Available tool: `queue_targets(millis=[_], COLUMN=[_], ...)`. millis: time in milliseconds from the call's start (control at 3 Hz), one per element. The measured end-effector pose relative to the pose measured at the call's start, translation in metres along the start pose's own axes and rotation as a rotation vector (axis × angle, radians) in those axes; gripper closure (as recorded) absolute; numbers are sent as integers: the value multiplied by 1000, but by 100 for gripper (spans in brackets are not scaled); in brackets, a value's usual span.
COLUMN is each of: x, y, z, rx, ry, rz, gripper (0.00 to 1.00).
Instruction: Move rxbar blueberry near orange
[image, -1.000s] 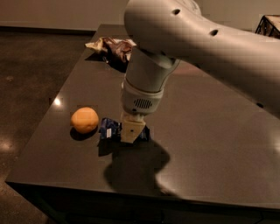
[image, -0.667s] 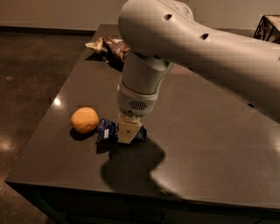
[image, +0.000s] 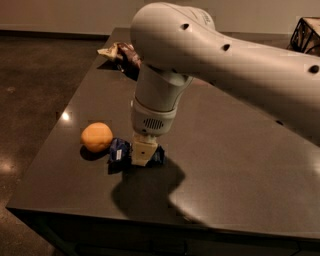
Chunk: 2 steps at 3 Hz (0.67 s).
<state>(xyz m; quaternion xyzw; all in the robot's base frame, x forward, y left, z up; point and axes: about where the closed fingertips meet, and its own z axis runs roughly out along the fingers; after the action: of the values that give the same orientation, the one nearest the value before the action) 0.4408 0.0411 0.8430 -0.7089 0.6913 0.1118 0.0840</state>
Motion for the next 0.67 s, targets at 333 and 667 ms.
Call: queue_targets(millis=[333, 667], x=[0, -1], y=[1, 2], z=[-1, -1], rx=[3, 6], ry=[1, 2], rz=[-2, -3], gripper=[21, 0])
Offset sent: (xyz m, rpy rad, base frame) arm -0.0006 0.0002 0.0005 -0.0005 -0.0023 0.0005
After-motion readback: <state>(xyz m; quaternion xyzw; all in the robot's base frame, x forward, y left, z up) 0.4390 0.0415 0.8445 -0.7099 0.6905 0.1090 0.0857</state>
